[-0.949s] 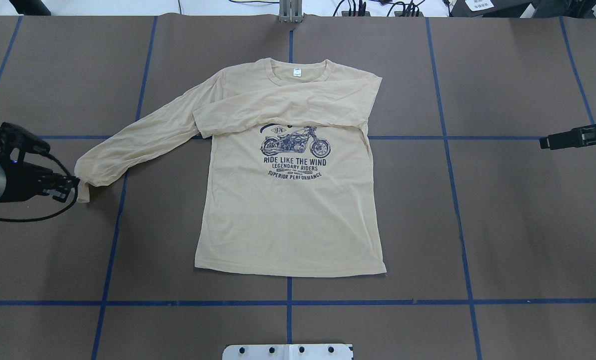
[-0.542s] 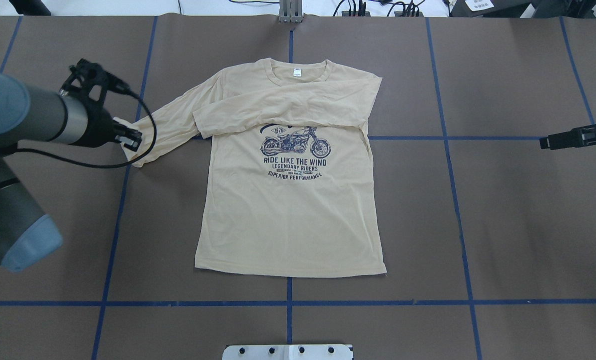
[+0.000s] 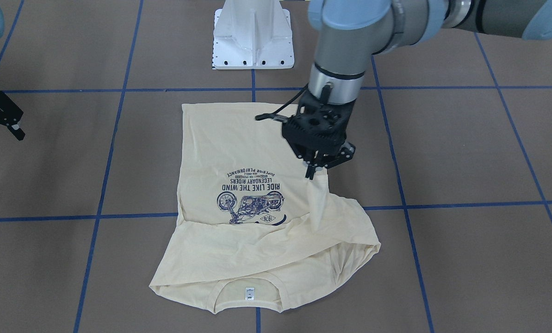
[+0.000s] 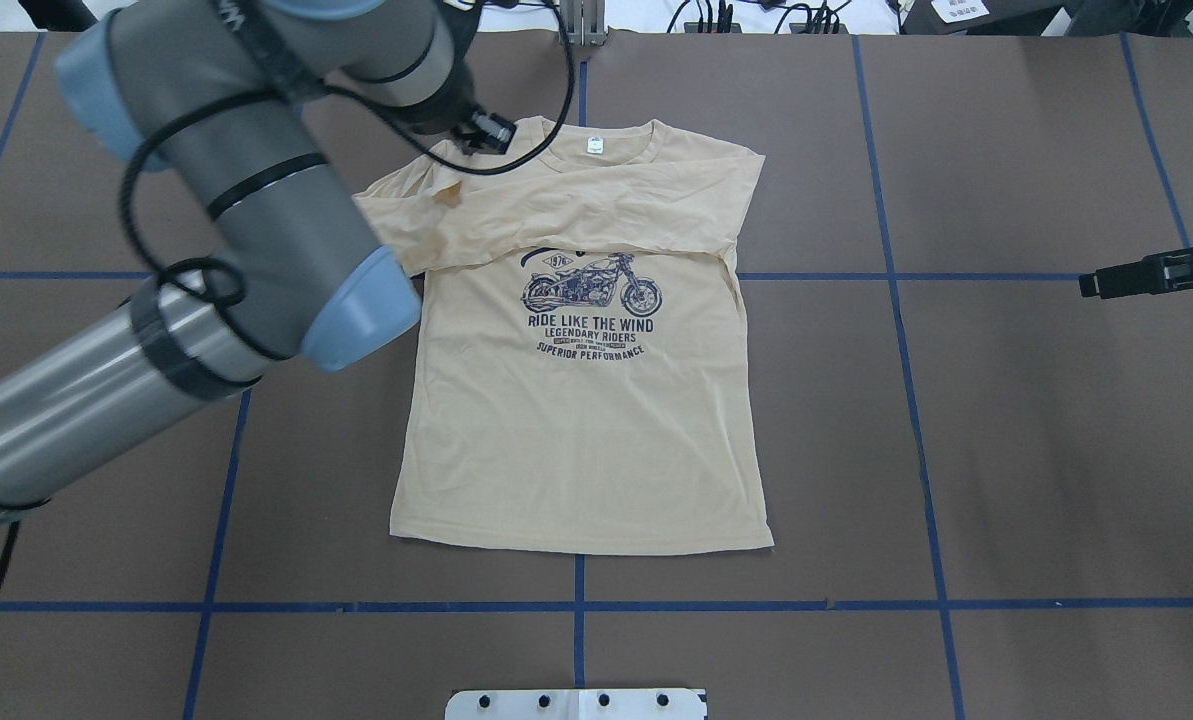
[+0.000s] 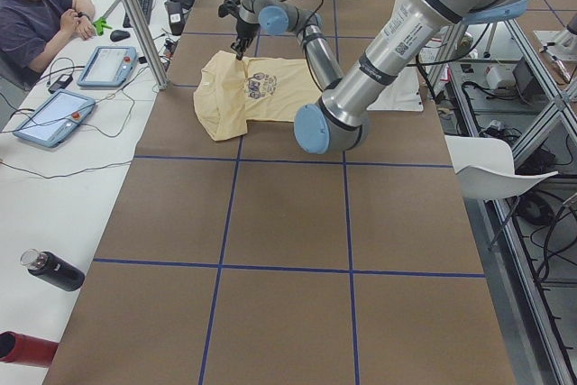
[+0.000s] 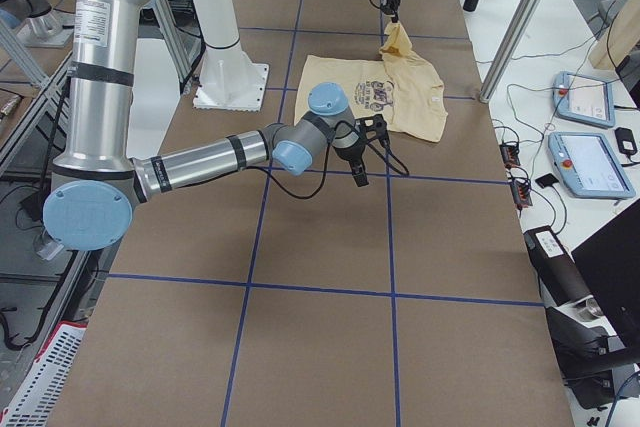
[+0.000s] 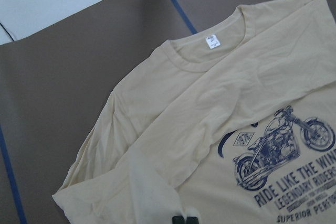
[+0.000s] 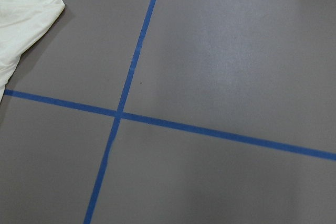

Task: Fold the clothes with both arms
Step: 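Carry the sleeve with the left gripper across the shirt chest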

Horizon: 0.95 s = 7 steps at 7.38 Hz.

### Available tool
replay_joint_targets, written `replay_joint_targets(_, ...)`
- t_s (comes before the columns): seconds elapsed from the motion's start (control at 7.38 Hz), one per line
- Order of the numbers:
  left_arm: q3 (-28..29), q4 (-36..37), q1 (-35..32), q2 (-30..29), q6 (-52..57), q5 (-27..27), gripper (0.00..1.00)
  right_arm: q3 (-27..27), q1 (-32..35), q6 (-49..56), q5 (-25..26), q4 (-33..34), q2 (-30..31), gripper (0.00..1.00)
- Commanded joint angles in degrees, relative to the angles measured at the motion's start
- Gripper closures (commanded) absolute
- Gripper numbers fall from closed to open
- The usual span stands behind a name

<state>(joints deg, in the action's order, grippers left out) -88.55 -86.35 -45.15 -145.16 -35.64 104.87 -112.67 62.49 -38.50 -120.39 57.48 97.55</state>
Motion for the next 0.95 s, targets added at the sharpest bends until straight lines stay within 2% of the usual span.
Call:
replay_joint_targets(0.0, 31.7, -2.0, 1.2, -22.2, -10.0, -2.3, 1.00, 0.0, 0.0, -0.1, 0.1, 0.0, -0.2, 0.00)
replay_joint_targets(0.27, 42.6, -11.4, 5.2, -26.6, -25.4, -5.7, 1.00, 0.0, -0.1, -0.2, 0.1, 0.0, -0.2, 0.00)
replay_joint_targets(0.41, 43.9, -20.3, 7.1, -26.8, -36.3, -5.9, 0.01, 0.0, -0.1, -0.2, 0.0, 0.0, -0.3, 0.00)
replay_joint_targets(0.54, 44.7, -28.4, 8.0, -27.0, -44.2, -6.3, 0.00, 0.0, -0.1, -0.2, 0.0, 0.0, -0.3, 0.00)
replay_joint_targets(0.81, 44.6, -28.6, 8.2, -28.1, -40.6, -5.6, 0.00, 0.0, -0.1, -0.2, -0.1, 0.0, -0.5, 0.00)
